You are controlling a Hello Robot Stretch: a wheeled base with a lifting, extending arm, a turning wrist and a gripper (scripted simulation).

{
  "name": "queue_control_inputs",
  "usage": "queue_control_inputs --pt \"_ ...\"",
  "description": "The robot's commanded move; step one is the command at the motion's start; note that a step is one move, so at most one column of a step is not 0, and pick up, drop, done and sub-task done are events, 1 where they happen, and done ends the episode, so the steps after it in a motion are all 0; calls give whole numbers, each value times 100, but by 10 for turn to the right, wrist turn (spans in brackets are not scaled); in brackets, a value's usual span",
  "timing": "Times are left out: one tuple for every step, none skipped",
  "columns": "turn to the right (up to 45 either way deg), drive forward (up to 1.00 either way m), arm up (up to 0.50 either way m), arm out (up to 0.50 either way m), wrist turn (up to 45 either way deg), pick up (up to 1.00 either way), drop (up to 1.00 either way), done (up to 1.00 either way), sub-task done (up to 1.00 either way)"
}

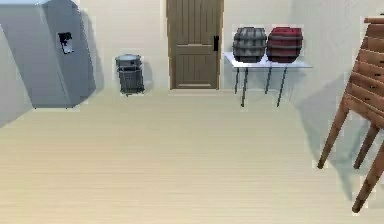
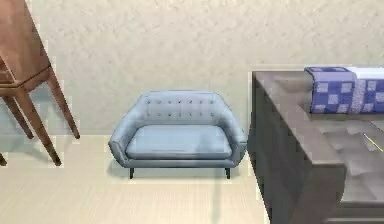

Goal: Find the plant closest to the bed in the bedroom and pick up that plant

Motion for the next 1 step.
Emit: queue_control_inputs --pt "-450 0 0 0 0 0 0 0 0"
